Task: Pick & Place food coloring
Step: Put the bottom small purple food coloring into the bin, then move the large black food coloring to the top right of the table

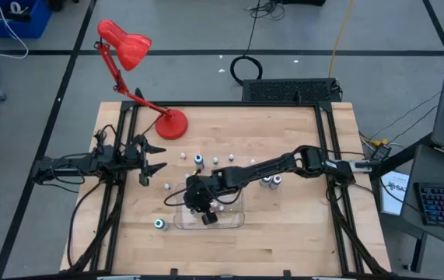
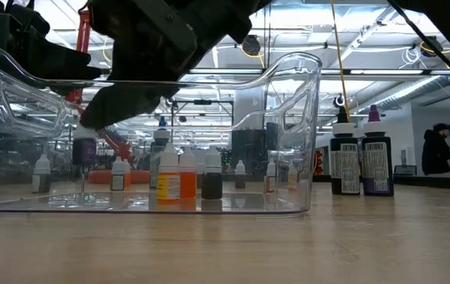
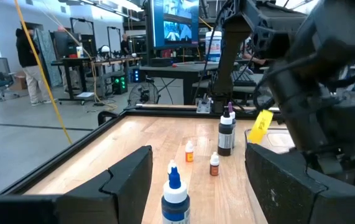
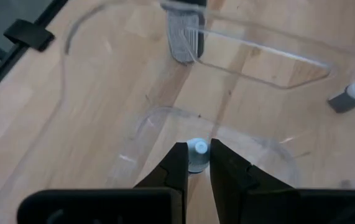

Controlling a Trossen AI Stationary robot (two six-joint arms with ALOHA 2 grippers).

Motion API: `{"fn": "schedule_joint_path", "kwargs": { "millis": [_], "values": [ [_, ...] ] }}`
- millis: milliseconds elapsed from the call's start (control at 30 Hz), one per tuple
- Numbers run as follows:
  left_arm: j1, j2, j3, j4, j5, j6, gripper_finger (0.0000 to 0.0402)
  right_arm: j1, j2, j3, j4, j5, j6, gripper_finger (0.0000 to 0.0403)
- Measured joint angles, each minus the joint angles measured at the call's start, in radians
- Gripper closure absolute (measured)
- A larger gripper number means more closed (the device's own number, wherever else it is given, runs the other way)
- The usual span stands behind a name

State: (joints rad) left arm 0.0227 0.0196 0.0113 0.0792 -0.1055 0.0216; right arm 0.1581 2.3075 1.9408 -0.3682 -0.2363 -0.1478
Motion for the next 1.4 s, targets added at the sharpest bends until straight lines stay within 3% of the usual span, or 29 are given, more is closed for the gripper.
{"fn": "schedule_joint_path", "kwargs": {
  "millis": [633, 1000, 1233, 1400],
  "values": [
    [0.0, 0.0, 0.0, 0.0, 0.0, 0.0, 0.0144, 0.022, 0.031, -0.024, 0.019, 0.134, -0.029, 0.037],
    [0.0, 0.0, 0.0, 0.0, 0.0, 0.0, 0.0144, 0.028, 0.038, -0.023, 0.025, 0.135, -0.02, 0.0369],
    [0.0, 0.0, 0.0, 0.0, 0.0, 0.0, 0.0144, 0.028, 0.039, -0.023, 0.025, 0.137, 0.002, 0.0277],
    [0.0, 0.0, 0.0, 0.0, 0.0, 0.0, 0.0144, 0.028, 0.039, -0.023, 0.027, 0.137, 0.005, 0.024]
  ]
}}
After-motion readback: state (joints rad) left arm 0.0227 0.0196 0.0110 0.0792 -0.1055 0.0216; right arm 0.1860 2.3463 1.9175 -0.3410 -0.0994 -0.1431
